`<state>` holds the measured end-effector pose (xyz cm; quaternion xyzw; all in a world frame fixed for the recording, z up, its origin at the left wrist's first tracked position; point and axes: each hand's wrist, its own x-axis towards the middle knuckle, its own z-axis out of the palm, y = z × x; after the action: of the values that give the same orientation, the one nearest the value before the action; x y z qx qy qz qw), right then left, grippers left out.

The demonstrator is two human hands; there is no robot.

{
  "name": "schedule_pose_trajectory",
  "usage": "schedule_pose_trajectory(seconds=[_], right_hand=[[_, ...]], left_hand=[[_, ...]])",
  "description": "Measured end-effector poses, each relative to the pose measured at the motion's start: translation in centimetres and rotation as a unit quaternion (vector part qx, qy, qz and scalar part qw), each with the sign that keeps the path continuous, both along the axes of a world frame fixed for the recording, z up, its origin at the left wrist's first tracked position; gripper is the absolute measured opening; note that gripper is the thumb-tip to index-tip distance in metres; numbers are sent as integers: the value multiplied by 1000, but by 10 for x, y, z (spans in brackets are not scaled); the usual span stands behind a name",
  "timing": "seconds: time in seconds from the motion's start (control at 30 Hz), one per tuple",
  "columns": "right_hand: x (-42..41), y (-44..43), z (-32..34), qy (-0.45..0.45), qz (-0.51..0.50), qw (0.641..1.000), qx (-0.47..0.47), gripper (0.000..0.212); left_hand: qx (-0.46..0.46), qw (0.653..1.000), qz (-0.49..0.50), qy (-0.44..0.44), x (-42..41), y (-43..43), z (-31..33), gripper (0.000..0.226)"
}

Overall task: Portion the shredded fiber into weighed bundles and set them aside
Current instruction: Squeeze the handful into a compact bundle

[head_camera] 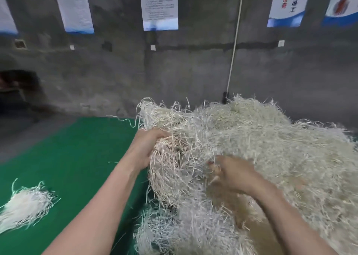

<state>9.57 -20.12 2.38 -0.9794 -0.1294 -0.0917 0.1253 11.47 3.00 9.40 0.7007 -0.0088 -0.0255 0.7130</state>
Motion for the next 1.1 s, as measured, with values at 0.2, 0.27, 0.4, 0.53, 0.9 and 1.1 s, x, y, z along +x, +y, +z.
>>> schedule_pose_trajectory(seconds=[0.2,0.27,0.4,0.53,0.9,1.1], right_hand=[[-18,71,20,226,-9,932,282,96],[-18,97,-12,281,-8,907,315,67],[-12,103,-29,204,-53,894,396,22],[-11,91,-22,243,-33,909,338,31],[-10,-15,-109,192,21,980,-50,57],[-29,19,21,-40,10,943,329,35]], left_hand=[[-62,998,19,14,-6,-15,12,19],[-86,996,13,20,-7,-18,8,17],[88,993,-67,34,-11,-10,-24,67],[76,992,-74,65,-20,-11,-47,55],[159,974,120,-108,-1,22,28,41],[155,975,92,-131,-7,11,20,23]])
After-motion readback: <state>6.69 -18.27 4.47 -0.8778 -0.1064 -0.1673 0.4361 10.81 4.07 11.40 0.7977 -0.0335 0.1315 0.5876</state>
